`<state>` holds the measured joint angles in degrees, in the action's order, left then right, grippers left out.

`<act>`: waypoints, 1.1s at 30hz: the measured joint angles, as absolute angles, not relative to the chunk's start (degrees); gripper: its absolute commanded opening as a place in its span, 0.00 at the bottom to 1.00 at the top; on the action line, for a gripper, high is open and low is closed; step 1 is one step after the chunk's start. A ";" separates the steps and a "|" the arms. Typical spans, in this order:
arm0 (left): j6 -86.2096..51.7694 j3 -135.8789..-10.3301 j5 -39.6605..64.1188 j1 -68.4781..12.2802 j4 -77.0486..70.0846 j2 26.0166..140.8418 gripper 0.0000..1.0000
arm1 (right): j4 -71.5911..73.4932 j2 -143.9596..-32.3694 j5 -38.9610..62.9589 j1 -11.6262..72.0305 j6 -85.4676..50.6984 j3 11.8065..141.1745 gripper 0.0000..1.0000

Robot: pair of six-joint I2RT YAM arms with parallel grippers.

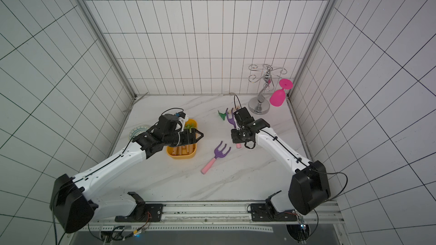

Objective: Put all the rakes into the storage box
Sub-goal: Pick up the rake at the center of the board.

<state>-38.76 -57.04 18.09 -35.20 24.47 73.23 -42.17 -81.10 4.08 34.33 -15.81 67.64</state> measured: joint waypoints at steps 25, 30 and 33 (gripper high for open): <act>-41.95 -55.94 15.97 -41.74 9.69 80.66 0.74 | -36.10 -80.99 15.62 43.55 -21.26 67.64 0.12; -43.05 -55.94 14.55 -41.80 7.25 82.89 0.68 | -36.01 -80.86 17.93 45.52 -21.02 67.64 0.12; -43.27 -55.94 14.28 -41.89 6.48 83.57 0.61 | -36.14 -80.86 18.87 45.78 -20.95 67.64 0.12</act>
<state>-43.27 -55.94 14.28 -41.89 6.48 83.57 -36.14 -80.86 18.87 45.78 -20.95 67.64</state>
